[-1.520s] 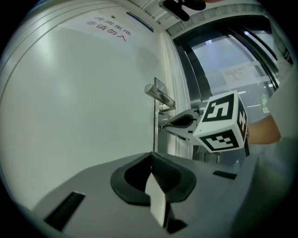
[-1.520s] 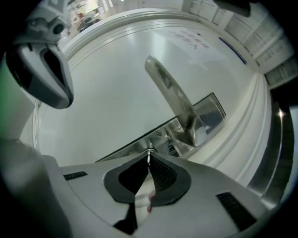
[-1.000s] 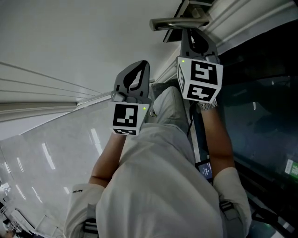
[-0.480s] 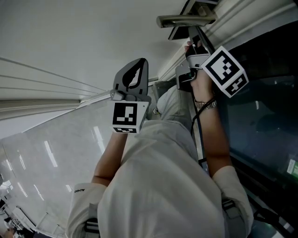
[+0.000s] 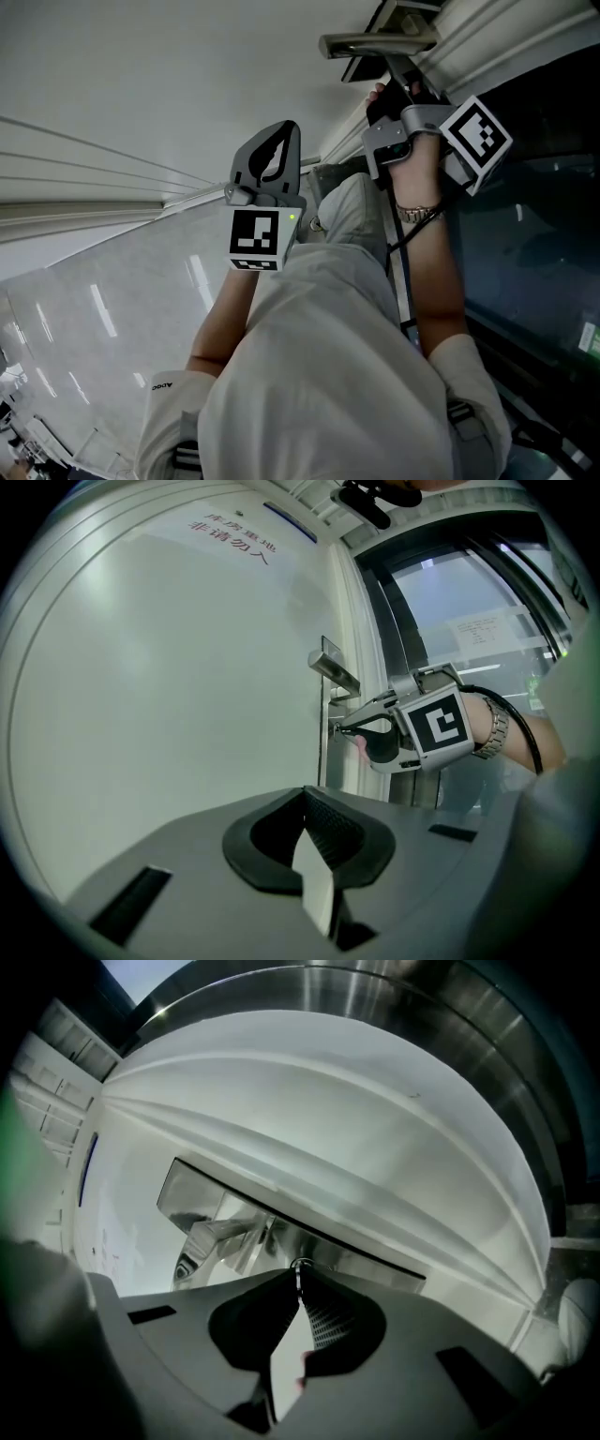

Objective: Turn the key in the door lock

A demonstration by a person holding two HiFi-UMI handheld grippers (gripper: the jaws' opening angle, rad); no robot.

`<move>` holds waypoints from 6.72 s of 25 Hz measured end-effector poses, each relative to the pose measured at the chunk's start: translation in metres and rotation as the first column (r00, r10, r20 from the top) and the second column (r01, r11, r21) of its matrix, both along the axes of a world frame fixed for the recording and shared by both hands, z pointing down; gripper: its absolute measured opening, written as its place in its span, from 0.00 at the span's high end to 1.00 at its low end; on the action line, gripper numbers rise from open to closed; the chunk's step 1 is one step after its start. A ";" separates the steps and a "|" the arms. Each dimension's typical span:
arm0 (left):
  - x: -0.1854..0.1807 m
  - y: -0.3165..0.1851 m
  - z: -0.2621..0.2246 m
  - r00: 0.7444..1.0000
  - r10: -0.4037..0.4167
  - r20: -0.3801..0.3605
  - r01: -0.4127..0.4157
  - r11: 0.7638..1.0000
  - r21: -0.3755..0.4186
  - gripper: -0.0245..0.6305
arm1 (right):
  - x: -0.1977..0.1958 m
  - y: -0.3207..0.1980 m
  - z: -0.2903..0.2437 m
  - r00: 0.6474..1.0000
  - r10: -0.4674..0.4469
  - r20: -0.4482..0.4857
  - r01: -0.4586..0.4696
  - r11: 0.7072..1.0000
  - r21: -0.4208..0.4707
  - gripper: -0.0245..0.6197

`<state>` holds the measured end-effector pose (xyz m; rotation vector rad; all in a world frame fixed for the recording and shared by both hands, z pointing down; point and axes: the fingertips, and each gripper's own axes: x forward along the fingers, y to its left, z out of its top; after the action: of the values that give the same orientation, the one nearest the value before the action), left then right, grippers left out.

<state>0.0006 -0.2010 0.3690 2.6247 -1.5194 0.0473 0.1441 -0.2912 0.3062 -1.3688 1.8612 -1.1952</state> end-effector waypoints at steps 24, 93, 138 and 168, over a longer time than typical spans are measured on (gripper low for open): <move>0.030 0.001 0.006 0.998 0.064 0.009 -0.064 0.998 0.002 0.95 | -0.013 0.023 -0.001 0.205 0.069 -0.976 0.289 0.949 0.128 0.74; 0.040 -0.009 0.010 0.997 0.083 0.008 -0.083 0.996 -0.026 0.95 | -0.017 0.001 -0.002 0.032 0.157 -0.987 0.229 0.960 0.160 0.95; 0.027 -0.009 0.013 0.999 0.038 0.005 -0.038 0.999 -0.028 0.95 | -0.016 0.011 0.005 0.815 -0.120 -0.567 0.214 0.972 0.102 0.72; 0.024 -0.013 0.014 0.999 0.034 -0.007 -0.034 0.999 -0.039 0.95 | -0.022 0.009 -0.001 -0.492 0.351 -0.797 0.317 0.925 0.212 0.91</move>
<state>0.0243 -0.2143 0.3826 2.6173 -1.4566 0.0702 0.1224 -0.2823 0.3050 -2.4210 2.6220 1.5461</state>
